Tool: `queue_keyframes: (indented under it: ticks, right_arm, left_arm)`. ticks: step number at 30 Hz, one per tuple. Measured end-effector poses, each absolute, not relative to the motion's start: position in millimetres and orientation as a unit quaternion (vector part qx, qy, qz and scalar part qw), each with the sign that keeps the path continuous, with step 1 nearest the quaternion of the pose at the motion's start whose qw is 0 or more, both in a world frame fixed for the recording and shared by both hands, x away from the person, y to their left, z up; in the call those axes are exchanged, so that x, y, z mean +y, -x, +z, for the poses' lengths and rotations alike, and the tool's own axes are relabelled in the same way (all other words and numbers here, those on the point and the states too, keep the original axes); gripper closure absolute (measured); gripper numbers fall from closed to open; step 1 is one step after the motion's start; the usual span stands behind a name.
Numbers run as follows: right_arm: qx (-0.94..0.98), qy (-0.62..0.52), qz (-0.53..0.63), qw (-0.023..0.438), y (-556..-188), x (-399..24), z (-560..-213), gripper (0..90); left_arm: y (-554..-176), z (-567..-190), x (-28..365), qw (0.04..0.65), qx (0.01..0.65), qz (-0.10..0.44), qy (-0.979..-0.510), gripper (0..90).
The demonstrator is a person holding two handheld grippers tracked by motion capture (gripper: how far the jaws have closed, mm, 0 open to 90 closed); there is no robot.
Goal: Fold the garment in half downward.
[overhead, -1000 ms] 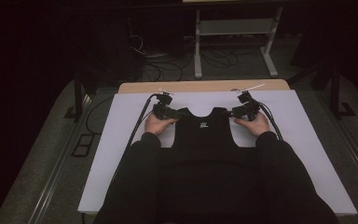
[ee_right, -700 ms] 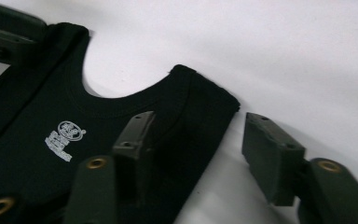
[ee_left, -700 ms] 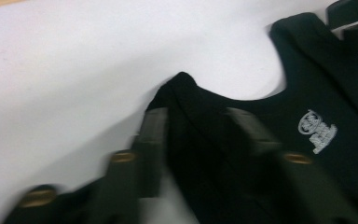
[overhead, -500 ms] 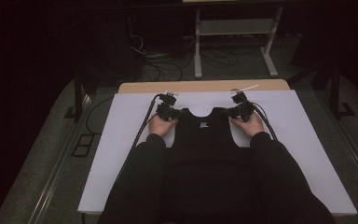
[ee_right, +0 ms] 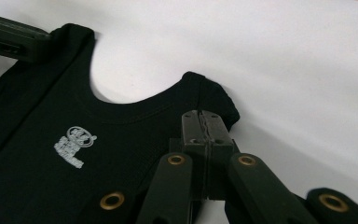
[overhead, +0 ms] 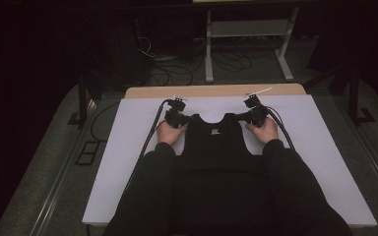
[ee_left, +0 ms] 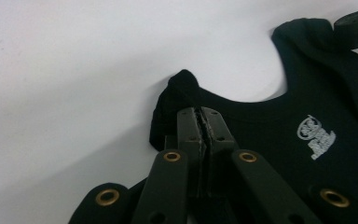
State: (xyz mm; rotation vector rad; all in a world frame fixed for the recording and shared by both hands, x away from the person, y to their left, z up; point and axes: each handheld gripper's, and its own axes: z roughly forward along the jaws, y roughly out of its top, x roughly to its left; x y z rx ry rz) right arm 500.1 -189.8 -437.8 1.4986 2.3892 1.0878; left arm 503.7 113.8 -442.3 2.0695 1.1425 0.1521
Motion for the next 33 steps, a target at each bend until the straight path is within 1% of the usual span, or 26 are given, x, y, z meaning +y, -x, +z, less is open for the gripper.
queue_keyframes:
  ticks: [6,12,25,33]
  right_arm:
    - [0.786,-0.490,0.375,0.048,-495.6,-194.1,-434.9,88.6]
    - [0.774,-0.493,0.393,0.048,-485.6,-203.5,-428.4,88.7]
    - [0.744,-0.485,0.460,-0.005,-449.0,-229.2,-411.5,89.0]
    - [0.753,-0.465,0.465,-0.020,-424.7,-229.0,-403.3,89.1]
  left_arm:
    - [-498.8,-434.1,112.7,0.392,0.439,0.064,-0.806,86.5]
    - [-489.7,-428.1,116.2,0.405,0.439,0.068,-0.800,86.5]
    - [-458.5,-411.7,125.1,0.435,0.418,0.057,-0.795,86.5]
    - [-435.5,-402.6,129.4,0.444,0.399,0.053,-0.801,86.5]
